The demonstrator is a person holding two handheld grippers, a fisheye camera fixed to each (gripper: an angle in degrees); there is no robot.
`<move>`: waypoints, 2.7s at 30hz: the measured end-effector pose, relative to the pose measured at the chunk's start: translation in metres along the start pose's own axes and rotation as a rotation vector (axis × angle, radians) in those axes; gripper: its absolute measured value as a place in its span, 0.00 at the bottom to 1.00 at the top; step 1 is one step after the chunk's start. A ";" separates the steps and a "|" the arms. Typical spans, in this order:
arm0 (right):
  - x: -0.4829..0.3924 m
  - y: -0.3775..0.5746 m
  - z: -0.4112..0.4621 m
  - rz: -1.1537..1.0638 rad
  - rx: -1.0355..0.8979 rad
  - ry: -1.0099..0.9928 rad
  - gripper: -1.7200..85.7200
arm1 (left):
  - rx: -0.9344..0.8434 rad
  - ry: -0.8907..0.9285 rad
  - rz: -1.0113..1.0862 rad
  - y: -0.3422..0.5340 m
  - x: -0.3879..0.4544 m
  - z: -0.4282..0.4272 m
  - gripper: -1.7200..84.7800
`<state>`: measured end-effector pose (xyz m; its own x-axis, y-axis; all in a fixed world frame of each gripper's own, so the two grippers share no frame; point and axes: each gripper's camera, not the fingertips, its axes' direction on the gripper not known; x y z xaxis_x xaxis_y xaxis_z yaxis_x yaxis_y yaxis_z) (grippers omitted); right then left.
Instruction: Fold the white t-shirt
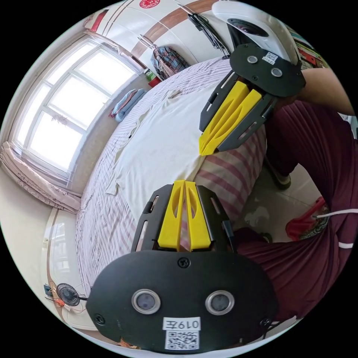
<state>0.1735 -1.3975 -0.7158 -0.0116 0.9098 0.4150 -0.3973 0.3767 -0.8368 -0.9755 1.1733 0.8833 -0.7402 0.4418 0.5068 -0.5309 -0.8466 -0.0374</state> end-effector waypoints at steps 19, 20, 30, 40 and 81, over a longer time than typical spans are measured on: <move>-0.071 0.000 -0.011 -0.090 -0.029 0.243 0.08 | -0.039 -0.009 0.000 -0.014 0.007 0.008 0.03; -0.069 0.002 -0.013 -0.072 -0.031 0.234 0.08 | -0.039 -0.008 -0.003 -0.015 0.007 0.008 0.03; -0.076 0.016 -0.001 -0.046 -0.084 0.199 0.02 | -0.044 0.002 -0.018 -0.021 0.000 0.008 0.03; -0.107 0.038 0.023 -0.110 -0.112 0.238 0.02 | -0.085 -0.012 0.027 -0.028 -0.008 0.011 0.03; 0.069 0.426 0.149 0.763 0.226 0.054 0.01 | -0.174 0.062 -0.315 0.034 -0.184 0.085 0.03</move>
<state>-0.1332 -1.2000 -0.9908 -0.3132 0.9115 -0.2665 -0.4740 -0.3932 -0.7878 -0.8221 1.0378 0.8619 -0.5500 0.6948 0.4634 -0.7952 -0.6053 -0.0362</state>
